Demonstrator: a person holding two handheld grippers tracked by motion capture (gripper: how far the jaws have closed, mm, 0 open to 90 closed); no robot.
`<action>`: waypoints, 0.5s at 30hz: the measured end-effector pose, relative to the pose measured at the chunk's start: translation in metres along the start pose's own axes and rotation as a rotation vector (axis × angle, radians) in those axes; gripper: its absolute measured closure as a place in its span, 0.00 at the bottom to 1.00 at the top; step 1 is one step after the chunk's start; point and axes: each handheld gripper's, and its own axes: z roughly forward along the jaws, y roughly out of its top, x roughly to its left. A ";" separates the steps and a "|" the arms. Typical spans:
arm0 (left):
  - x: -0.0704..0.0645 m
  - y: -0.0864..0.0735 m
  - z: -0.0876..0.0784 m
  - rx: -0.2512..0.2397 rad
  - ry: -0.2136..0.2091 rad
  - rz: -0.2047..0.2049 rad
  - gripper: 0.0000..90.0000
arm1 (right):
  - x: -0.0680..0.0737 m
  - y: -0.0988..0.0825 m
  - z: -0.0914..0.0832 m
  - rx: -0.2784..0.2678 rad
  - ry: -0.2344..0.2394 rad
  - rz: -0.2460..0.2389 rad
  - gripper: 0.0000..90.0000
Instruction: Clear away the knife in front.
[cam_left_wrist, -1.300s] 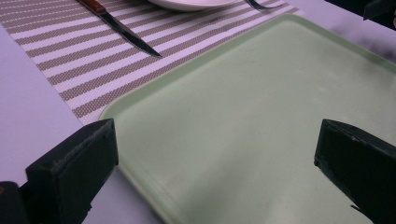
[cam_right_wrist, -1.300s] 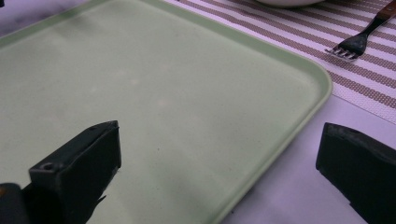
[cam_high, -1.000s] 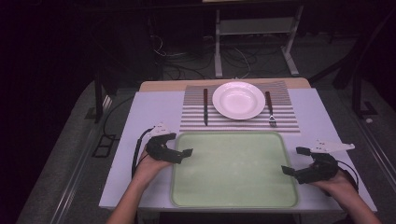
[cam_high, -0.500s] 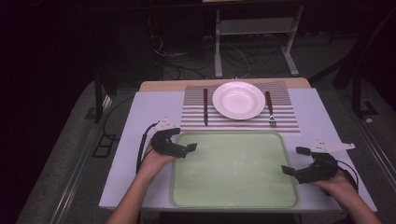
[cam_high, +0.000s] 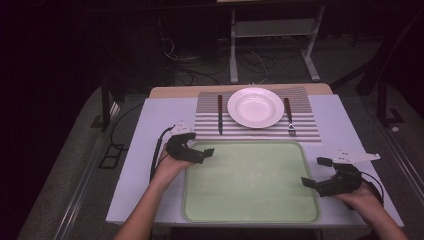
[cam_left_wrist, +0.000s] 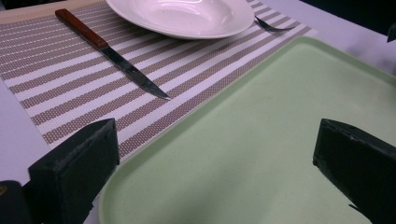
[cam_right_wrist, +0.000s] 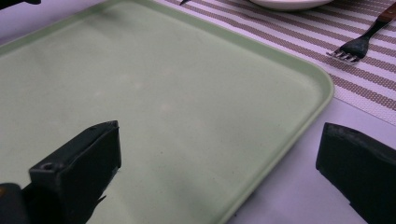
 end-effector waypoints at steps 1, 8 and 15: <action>0.000 0.001 0.001 0.001 -0.001 0.002 0.01 | 0.000 0.000 0.000 0.001 0.000 0.000 0.00; 0.001 0.006 0.010 0.002 0.002 0.015 0.03 | 0.000 0.000 0.000 -0.003 0.000 0.001 0.00; 0.002 0.010 0.019 0.006 0.006 0.022 0.06 | 0.000 0.000 0.000 -0.004 0.000 0.003 0.00</action>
